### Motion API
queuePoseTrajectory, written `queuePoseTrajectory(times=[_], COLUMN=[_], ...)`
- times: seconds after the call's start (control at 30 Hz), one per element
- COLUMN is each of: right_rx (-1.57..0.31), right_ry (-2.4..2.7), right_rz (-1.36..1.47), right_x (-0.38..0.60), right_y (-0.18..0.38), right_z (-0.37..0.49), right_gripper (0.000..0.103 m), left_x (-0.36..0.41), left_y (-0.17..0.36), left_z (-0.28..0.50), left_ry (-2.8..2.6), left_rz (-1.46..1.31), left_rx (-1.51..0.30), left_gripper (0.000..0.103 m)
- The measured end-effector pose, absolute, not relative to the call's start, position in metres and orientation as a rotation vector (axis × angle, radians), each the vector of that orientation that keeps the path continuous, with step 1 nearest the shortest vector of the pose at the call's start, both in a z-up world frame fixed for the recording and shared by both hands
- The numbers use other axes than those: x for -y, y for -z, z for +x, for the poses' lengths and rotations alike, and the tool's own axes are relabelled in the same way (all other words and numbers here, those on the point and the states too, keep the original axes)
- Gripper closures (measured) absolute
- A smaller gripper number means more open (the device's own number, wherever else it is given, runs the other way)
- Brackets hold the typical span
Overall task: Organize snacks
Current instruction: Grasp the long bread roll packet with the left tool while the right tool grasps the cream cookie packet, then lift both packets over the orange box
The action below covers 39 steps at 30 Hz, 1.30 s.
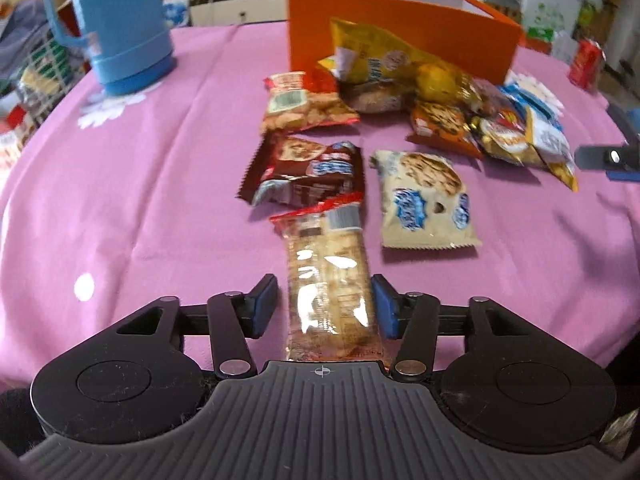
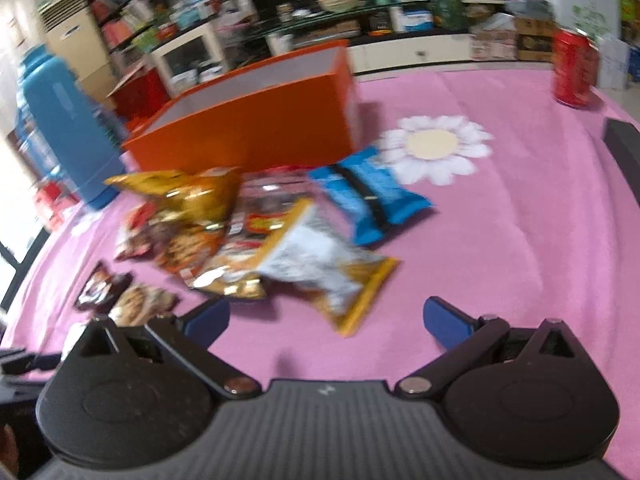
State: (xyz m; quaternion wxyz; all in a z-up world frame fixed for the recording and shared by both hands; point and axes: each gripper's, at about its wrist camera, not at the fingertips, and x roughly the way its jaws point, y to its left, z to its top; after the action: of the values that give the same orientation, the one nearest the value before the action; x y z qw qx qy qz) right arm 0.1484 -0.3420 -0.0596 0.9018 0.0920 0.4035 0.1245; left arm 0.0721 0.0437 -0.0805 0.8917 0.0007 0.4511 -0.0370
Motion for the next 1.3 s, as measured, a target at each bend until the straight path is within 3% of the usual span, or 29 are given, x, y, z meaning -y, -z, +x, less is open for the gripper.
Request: queuePoseTrajectory(times=[0.07, 0.5, 0.53, 0.57, 0.67, 0.73, 0.97, 1.17, 1.3], right_rx=[-0.825, -0.863, -0.863, -0.869, -0.854, -0.850, -0.877, -0.874, -0.852], right_ry=[-0.332, -0.409, -0.411, -0.419, -0.428, -0.436, -0.436, -0.452, -0.453], right_rz=[0.173, -0.008, -0.018, -0.028, -0.079, -0.119, -0.172, -0.094, -0.161], right_x=[0.321, 0.164, 0.163, 0.163, 0.170, 0.177, 0.216, 0.227, 0.217], right_y=[0.051, 0.073, 0.075, 0.077, 0.079, 0.079, 0.076, 0.070, 0.074], right_z=[0.144, 0.169, 0.170, 0.168, 0.157, 0.146, 0.104, 0.104, 0.101], right_gripper=[0.000, 0.004, 0.007, 0.029, 0.043, 0.046, 0.044, 0.007, 0.008], left_x=[-0.052, -0.089, -0.090, -0.090, -0.087, -0.085, -0.069, -0.065, -0.062], left_y=[0.082, 0.080, 0.080, 0.080, 0.081, 0.080, 0.077, 0.077, 0.081], left_z=[0.073, 0.061, 0.061, 0.060, 0.059, 0.058, 0.058, 0.072, 0.080], left_ry=[0.062, 0.070, 0.074, 0.079, 0.082, 0.092, 0.121, 0.086, 0.087], left_rz=[-0.029, -0.196, -0.201, -0.204, -0.193, -0.186, -0.122, -0.056, -0.037], left_rx=[-0.934, -0.912, -0.910, -0.909, -0.904, -0.904, -0.909, -0.922, -0.940], left_gripper=[0.069, 0.060, 0.059, 0.057, 0.055, 0.055, 0.050, 0.044, 0.054])
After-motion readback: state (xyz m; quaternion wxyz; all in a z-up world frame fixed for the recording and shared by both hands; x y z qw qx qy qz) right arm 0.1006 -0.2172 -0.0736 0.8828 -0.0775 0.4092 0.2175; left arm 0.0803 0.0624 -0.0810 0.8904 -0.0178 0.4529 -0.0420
